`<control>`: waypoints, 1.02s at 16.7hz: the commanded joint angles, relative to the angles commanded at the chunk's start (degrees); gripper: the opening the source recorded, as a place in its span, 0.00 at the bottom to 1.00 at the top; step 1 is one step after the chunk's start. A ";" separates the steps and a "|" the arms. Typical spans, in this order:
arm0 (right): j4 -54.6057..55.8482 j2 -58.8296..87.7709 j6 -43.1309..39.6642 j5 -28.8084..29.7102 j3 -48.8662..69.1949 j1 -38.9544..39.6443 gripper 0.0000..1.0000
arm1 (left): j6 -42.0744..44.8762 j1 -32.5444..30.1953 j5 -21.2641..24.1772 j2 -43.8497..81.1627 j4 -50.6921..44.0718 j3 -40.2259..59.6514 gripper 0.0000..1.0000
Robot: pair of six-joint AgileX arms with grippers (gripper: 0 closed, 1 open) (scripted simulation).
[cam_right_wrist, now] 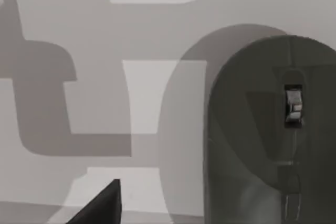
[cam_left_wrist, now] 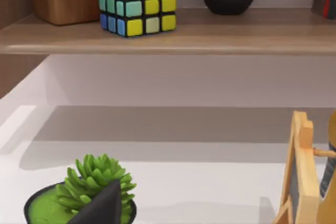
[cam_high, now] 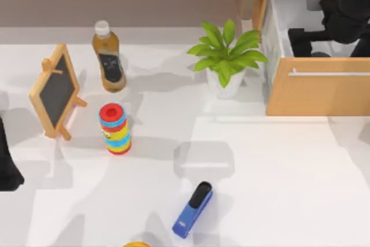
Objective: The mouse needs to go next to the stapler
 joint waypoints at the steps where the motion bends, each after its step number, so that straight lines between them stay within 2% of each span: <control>1: 0.47 0.39 -0.02 -0.01 0.01 -0.03 1.00 | 0.00 0.00 0.00 0.00 0.00 0.00 1.00; 7: 1.09 1.27 -0.04 -0.06 -0.13 -0.13 1.00 | 0.00 0.00 0.00 0.00 0.00 0.00 1.00; 17: 1.09 1.27 -0.04 -0.06 -0.13 -0.13 0.25 | 0.00 0.00 0.00 0.00 0.00 0.00 1.00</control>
